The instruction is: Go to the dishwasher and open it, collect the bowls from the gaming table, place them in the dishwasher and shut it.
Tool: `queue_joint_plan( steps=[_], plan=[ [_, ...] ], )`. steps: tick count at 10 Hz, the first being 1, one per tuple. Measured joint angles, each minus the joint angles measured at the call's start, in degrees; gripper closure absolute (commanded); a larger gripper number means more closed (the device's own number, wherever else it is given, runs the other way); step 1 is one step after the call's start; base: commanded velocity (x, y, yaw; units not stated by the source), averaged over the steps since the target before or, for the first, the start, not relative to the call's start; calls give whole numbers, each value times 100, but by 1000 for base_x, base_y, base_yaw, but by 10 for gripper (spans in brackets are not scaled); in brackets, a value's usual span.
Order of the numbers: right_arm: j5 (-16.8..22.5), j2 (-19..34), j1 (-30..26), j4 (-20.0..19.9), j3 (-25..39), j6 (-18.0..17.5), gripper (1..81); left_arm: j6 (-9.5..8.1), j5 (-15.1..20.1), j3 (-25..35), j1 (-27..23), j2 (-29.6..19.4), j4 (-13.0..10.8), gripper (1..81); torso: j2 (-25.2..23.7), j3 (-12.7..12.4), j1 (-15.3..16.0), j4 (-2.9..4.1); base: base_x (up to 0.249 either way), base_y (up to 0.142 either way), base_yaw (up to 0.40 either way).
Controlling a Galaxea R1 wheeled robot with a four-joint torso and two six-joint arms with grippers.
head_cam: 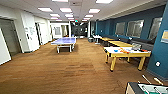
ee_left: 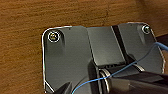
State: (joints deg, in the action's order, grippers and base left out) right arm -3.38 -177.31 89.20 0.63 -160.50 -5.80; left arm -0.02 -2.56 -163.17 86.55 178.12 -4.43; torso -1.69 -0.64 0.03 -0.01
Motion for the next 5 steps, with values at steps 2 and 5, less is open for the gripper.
queue_joint_plan(
  steps=[2,5],
  plan=[
    [16,-1,18,0,2,0,10,0,4,-1,13,-2,0,10,0,0,0,0,190,0,0],
    [13,0,30,0,2,0,10,0,9,-4,16,-2,0,10,-2,0,-2,0,190,0,0]
  ],
)
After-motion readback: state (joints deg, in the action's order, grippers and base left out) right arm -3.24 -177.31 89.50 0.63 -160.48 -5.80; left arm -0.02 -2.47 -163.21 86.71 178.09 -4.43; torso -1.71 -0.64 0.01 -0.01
